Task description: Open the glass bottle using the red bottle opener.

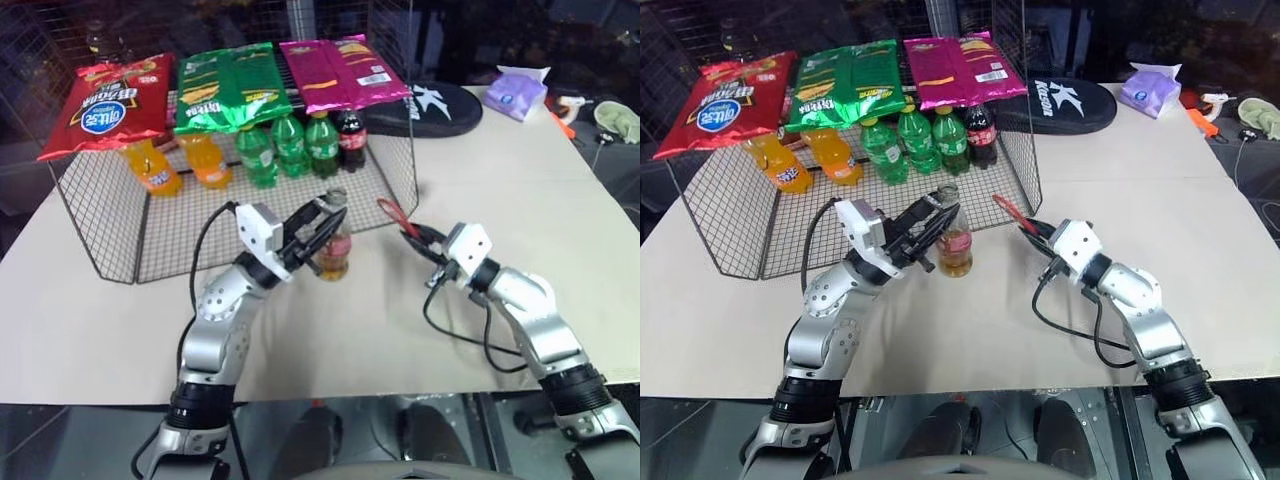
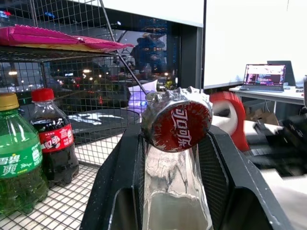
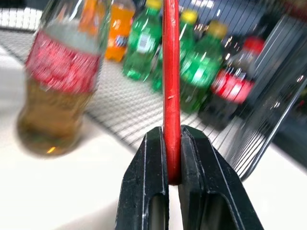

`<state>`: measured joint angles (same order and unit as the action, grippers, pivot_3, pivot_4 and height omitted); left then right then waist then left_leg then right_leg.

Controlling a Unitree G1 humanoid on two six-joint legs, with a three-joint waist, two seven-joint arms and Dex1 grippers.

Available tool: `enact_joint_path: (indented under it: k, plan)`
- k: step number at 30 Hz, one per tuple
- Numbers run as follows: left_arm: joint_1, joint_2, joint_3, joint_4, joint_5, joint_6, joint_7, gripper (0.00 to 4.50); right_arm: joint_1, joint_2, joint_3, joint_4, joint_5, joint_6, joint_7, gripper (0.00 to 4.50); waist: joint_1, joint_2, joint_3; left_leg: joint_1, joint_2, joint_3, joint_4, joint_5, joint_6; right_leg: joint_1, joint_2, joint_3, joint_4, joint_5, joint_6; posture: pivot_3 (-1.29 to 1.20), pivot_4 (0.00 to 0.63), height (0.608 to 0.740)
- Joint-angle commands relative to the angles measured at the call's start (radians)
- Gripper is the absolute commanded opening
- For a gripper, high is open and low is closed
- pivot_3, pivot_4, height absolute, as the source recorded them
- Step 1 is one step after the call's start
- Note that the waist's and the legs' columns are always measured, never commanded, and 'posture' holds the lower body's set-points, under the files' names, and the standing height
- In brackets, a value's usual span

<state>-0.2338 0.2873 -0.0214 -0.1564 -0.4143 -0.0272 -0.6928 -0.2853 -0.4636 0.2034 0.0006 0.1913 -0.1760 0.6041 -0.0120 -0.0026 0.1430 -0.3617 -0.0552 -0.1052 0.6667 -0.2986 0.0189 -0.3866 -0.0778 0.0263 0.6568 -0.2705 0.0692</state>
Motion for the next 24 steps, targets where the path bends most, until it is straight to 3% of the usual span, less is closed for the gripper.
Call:
enact_joint_path:
  k: [1, 5, 9, 24]
  plan:
    - [0.027, 0.004, -0.018, 0.042, 0.031, 0.029, 0.004, 1.12, -0.008, 0.014, -0.035, -0.074, 0.01, 0.025, 0.003, 0.0, 0.0, 0.0, 0.0, 0.0, 0.0, 0.0, 0.0, 0.0, 0.0, 0.0, 0.0, 0.0, 0.0, 0.0, 0.0, 0.0, 0.15, 0.74]
    - [0.025, 0.005, -0.01, 0.043, 0.03, 0.029, 0.011, 1.12, -0.014, 0.033, -0.038, -0.064, -0.012, 0.017, 0.005, 0.0, 0.0, 0.0, 0.0, 0.0, 0.0, 0.0, 0.0, 0.0, 0.0, 0.0, 0.0, -0.001, 0.0, 0.0, 0.0, 0.0, 0.15, 0.74]
    - [0.024, 0.01, -0.005, 0.043, 0.04, 0.029, 0.014, 2.77, -0.024, 0.044, -0.048, -0.056, -0.025, 0.01, 0.007, 0.0, 0.0, -0.001, 0.002, 0.0, 0.0, 0.0, 0.0, 0.0, 0.0, 0.0, 0.0, -0.001, 0.0, 0.0, 0.0, 0.0, 0.15, 0.74]
    - [0.046, 0.021, 0.005, 0.016, 0.04, 0.045, -0.008, 2.77, -0.022, 0.06, -0.062, -0.036, -0.048, -0.008, 0.01, 0.0, 0.0, -0.002, 0.006, -0.008, 0.0, -0.001, 0.0, 0.0, -0.001, -0.008, 0.0, -0.001, 0.0, 0.0, 0.0, 0.0, 0.15, 0.74]
